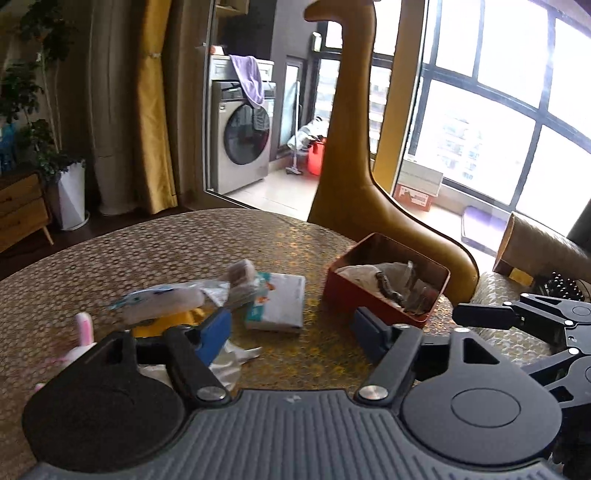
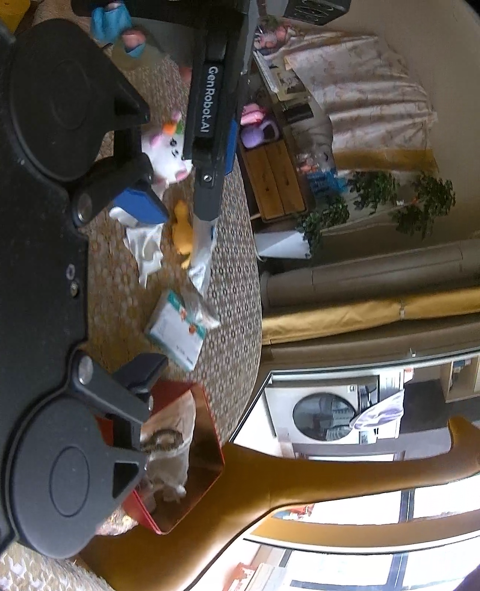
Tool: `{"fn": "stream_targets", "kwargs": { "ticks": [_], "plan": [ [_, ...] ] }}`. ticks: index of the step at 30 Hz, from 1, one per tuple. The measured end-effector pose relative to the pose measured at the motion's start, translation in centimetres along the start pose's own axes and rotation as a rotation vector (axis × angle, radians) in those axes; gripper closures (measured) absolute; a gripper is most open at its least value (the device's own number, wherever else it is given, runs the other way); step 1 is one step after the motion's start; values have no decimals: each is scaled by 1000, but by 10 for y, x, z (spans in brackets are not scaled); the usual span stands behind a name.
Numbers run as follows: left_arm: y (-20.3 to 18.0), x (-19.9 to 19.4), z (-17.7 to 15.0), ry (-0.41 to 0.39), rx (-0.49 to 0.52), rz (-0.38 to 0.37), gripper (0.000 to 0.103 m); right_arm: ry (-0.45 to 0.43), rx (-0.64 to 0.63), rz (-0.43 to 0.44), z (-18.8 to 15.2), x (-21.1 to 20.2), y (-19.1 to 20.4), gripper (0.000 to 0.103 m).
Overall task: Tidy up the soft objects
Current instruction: 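Move both tools from the tin back over the items on the table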
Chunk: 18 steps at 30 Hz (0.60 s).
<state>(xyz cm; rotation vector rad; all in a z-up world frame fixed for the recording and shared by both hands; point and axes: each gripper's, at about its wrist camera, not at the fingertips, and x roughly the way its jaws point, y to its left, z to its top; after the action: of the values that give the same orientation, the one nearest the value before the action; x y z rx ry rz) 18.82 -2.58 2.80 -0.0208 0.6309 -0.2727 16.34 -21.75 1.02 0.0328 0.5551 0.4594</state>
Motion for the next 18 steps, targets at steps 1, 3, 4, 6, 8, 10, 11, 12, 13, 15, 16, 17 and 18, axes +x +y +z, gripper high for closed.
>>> {"fn": "stream_targets", "kwargs": {
  "ticks": [1, 3, 4, 6, 8, 10, 11, 12, 13, 15, 16, 17, 18],
  "plan": [
    [5, -4, -3, -5, -7, 3, 24, -1, -1, 3, -2, -1, 4, 24],
    [14, -10, -8, -11, -10, 8, 23, 5, 5, 11, -5, 0, 10, 23],
    [18, -13, -10, -14, -13, 14, 23, 6, 6, 17, -6, 1, 14, 22],
    [26, -17, -15, -15, -25, 27, 18, 9, 6, 23, -10, 1, 21, 20],
    [35, -20, -21, -12, -38, 33, 18, 10, 9, 30, -13, 3, 26, 17],
    [43, -23, -27, -7, -52, 34, 18, 12, 14, 39, -16, 4, 29, 15],
    [46, -24, -30, -6, -58, 36, 18, 13, 17, 44, -16, 5, 30, 14],
    [49, -25, -33, -5, -66, 39, 17, 14, 18, 49, -17, 5, 32, 13],
    [53, -26, -36, -5, -75, 40, 17, 14, 18, 51, -17, 6, 32, 11],
    [59, -27, -43, -2, -86, 46, 14, 15, 18, 53, -19, 8, 35, 8],
    [63, -27, -46, -3, -92, 50, 12, 17, 17, 54, -20, 10, 36, 7],
    [67, -27, -49, -4, -99, 52, 10, 18, 17, 55, -21, 11, 36, 5],
    [70, -26, -51, -5, -105, 51, 8, 19, 17, 58, -22, 12, 37, 5]
  ]
}}
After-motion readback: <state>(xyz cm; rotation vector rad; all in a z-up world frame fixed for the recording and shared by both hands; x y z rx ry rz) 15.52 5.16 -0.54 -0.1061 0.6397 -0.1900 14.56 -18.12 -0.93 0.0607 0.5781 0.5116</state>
